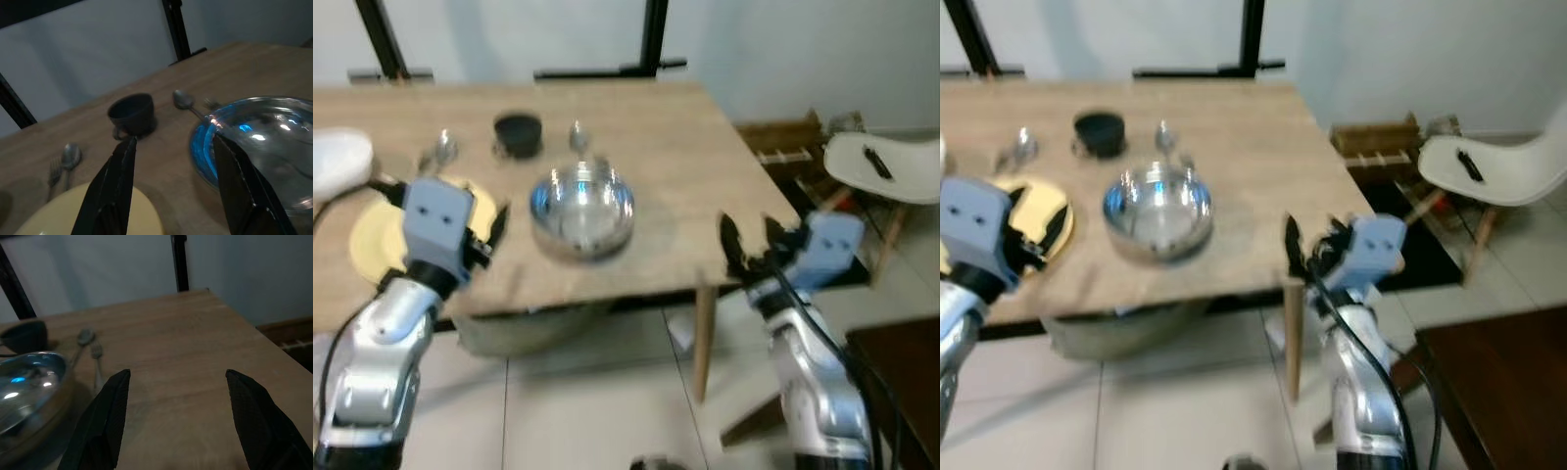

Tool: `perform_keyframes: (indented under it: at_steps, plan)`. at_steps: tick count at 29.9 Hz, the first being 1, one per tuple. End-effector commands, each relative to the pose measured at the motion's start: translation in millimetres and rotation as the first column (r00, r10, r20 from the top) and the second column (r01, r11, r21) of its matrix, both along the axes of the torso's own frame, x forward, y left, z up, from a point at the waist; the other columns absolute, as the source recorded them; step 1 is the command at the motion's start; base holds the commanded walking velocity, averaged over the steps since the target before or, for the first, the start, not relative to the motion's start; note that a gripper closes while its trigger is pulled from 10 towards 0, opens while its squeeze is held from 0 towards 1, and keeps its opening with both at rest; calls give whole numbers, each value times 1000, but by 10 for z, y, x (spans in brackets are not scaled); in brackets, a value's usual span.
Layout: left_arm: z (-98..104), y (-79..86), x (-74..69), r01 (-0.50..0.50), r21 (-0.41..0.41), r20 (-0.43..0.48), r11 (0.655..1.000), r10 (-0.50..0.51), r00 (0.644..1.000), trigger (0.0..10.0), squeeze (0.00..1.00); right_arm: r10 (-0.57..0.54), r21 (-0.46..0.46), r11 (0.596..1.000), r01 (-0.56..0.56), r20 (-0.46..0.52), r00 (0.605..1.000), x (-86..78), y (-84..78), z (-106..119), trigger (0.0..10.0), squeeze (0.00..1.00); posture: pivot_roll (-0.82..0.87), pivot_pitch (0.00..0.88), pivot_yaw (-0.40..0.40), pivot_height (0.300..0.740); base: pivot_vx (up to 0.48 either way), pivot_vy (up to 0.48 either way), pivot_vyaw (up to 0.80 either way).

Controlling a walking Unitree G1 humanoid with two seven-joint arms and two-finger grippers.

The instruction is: Setting the table

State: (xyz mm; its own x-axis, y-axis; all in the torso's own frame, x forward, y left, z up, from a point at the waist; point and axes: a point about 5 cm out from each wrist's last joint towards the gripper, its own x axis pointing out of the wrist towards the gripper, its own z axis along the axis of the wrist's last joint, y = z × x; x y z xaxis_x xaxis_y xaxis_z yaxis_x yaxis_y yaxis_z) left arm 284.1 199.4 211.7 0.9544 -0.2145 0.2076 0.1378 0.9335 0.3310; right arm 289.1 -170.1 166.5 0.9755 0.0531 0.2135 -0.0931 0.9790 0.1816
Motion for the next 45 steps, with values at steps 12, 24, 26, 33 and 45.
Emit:
perform_keyframes:
  at_steps: [12,24,26,33,45]
  plan:
    - [-37,71,-84,300,-52,-257,952,-303,918,10000,0,32,-37,999,-32,3,999,19,-8,72,10000,0,-46,0,28,740,205,0,0]
    - [-250,-155,136,422,-139,-437,896,-438,786,10000,0,79,-57,995,-79,-4,997,48,26,137,10000,0,-44,0,27,740,0,0,0]
    - [-310,-197,180,411,-150,-452,899,-432,780,10000,0,84,-57,995,-84,-3,996,48,42,137,10000,0,-44,0,27,740,0,0,0]
    - [-365,-336,354,357,-106,-439,928,-366,821,10000,1000,94,-51,994,-94,-7,996,16,74,131,10000,0,-72,6,35,740,0,0,0]
    - [-466,-366,597,229,-125,-495,965,-261,829,10000,0,97,-43,994,-97,-19,995,35,80,103,10000,0,-64,1,35,740,0,0,0]
